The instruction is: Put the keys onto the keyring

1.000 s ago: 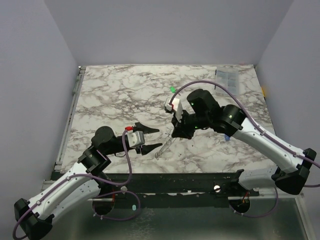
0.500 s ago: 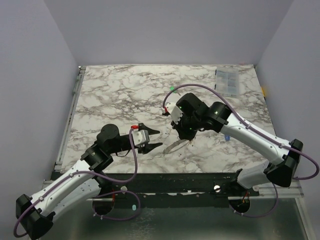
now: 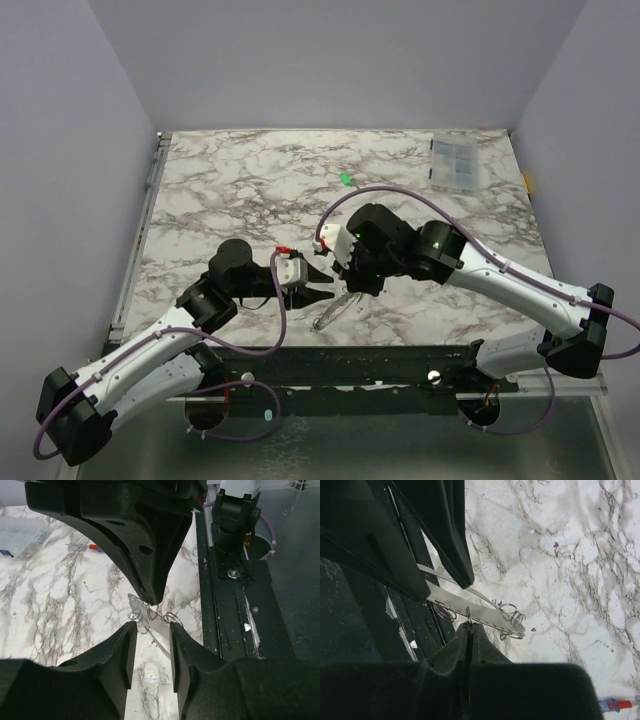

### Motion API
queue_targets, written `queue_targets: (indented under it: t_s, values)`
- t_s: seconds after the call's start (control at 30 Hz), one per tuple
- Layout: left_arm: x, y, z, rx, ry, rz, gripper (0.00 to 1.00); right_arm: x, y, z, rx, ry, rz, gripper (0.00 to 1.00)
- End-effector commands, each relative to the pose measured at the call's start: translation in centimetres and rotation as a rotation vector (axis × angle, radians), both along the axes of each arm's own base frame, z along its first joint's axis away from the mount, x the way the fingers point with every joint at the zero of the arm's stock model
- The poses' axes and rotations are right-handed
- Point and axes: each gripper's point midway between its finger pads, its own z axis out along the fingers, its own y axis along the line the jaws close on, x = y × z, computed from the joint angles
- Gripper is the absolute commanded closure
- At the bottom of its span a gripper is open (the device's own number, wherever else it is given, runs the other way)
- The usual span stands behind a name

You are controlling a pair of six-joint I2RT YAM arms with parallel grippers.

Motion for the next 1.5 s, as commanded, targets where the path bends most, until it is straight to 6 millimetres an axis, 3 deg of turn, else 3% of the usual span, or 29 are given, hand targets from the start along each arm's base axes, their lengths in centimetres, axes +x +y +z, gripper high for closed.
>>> queue_targets:
  t_s: [0.0,0.77,1.07,1.27,1.47]
  values:
    - [-1.0,-0.8,2.1,-0.059,-0.005,-0.081,0.64,-0.5,1.4,1.2,0.072,-0.028,0.062,0.99]
    - [0.1,-1.4,0.1,-0.022,0.089,-0.039,0.72,-1.9,3.6,4.3,0.181,-0.085,0.152,0.99]
    - [-0.3,-1.6,-0.6,-0.007,0.113,-0.065,0.82,-2.2,4.1,5.2,0.216,-0.106,0.17,0.99]
    - [-0.6,-1.6,-0.6,-0.009,0.11,-0.075,1.0,-2.3,4.3,6.0,0.25,-0.128,0.178,0.99]
    - [-0.2,-1.2,-0.1,-0.03,0.054,-0.022,1.0,-2.2,4.2,6.7,0.281,-0.153,0.166,0.96]
